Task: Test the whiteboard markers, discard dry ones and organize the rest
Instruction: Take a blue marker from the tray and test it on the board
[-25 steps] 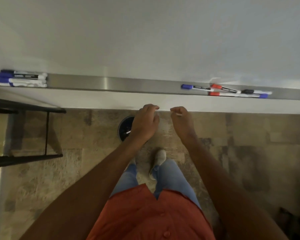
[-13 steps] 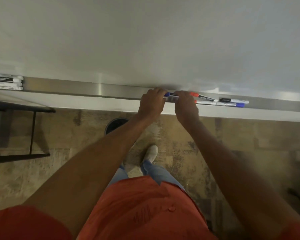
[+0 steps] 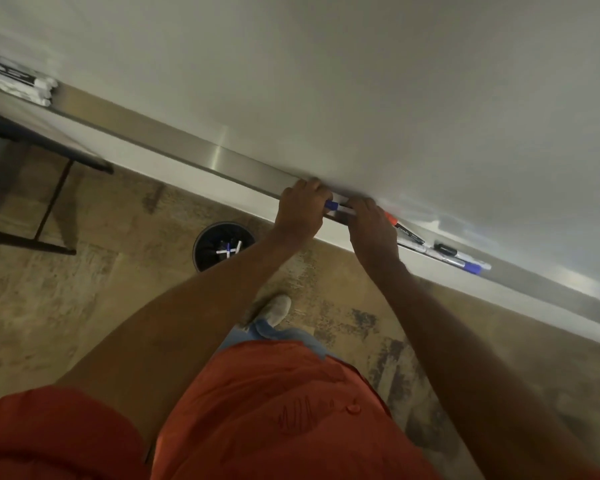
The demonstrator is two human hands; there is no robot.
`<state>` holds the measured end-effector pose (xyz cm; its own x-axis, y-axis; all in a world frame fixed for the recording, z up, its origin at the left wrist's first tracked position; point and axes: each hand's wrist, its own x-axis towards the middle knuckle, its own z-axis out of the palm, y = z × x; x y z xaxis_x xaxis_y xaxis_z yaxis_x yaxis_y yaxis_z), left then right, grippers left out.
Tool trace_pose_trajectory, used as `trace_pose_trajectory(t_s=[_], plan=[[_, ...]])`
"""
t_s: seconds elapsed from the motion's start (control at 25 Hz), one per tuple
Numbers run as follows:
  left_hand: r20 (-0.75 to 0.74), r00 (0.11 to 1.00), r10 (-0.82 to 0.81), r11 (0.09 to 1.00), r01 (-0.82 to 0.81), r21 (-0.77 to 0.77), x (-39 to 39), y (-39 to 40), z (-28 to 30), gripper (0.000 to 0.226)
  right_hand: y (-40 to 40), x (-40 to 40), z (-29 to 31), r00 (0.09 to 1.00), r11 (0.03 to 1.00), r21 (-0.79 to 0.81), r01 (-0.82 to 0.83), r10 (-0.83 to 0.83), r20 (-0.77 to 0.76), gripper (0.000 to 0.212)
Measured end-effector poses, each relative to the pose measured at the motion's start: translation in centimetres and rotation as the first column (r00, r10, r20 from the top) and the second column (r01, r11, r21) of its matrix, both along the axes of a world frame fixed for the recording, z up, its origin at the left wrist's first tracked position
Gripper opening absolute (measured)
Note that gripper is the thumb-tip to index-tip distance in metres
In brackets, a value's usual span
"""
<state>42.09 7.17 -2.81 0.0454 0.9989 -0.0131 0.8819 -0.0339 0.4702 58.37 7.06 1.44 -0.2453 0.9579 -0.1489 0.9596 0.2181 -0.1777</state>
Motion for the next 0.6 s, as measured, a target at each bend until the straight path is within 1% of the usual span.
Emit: trace_pose_trajectory(t_s=[0.12, 0.2, 0.24, 0.32, 0.36, 0.4, 0.44, 0.52, 0.56, 0.6], plan=[[0.115, 0.991, 0.064, 0.998, -0.061, -0.032, -0.5, -0.6, 1.1, 0.015, -0.4, 0.0, 1.0, 0.998, 1.000, -0.014, -0.002, 0.001, -0.056, 0.026], [0.245, 0.964, 0.102, 0.993, -0.084, -0.085, -1.3, -1.3, 2.1, 0.018, -1.1, -0.4, 1.8, 0.993, 1.000, 0.000, -0.005, 0.005, -0.120, 0.025], [0.326, 0.937, 0.130, 0.988, -0.094, -0.123, -1.9, -1.7, 2.9, 0.019, -1.5, -0.7, 2.3, 0.987, 1.000, 0.016, -0.003, 0.005, -0.161, 0.024], [0.495, 0.839, 0.225, 0.967, -0.128, -0.222, -2.9, -2.7, 5.1, 0.019, -2.5, -1.6, 3.3, 0.968, 0.998, 0.067, 0.011, 0.006, -0.252, 0.021], [0.569, 0.769, 0.291, 0.949, -0.154, -0.277, -3.5, -3.2, 6.2, 0.017, -3.1, -2.1, 3.8, 0.957, 0.995, 0.095, 0.027, 0.002, -0.292, 0.020], [0.636, 0.677, 0.370, 0.922, -0.187, -0.338, -4.0, -3.7, 7.4, 0.016, -3.7, -2.7, 4.5, 0.943, 0.993, 0.107, 0.054, -0.015, -0.333, 0.020], [0.694, 0.555, 0.460, 0.885, -0.218, -0.412, -4.6, -4.3, 8.6, 0.015, -4.5, -3.5, 5.4, 0.923, 0.991, 0.095, 0.089, -0.047, -0.381, 0.020], [0.750, 0.267, 0.605, 0.795, -0.254, -0.551, -6.0, -5.5, 11.0, 0.017, -6.3, -5.4, 7.4, 0.865, 0.989, 0.028, 0.147, -0.115, -0.488, 0.022], [0.751, 0.138, 0.645, 0.757, -0.249, -0.604, -6.7, -6.0, 12.0, 0.019, -7.0, -6.5, 8.3, 0.816, 0.983, -0.042, 0.179, -0.173, -0.551, 0.022], [0.753, 0.038, 0.657, 0.740, -0.225, -0.634, -7.5, -6.3, 12.9, 0.022, -7.6, -7.6, 9.5, 0.737, 0.969, -0.137, 0.204, -0.244, -0.630, 0.022]])
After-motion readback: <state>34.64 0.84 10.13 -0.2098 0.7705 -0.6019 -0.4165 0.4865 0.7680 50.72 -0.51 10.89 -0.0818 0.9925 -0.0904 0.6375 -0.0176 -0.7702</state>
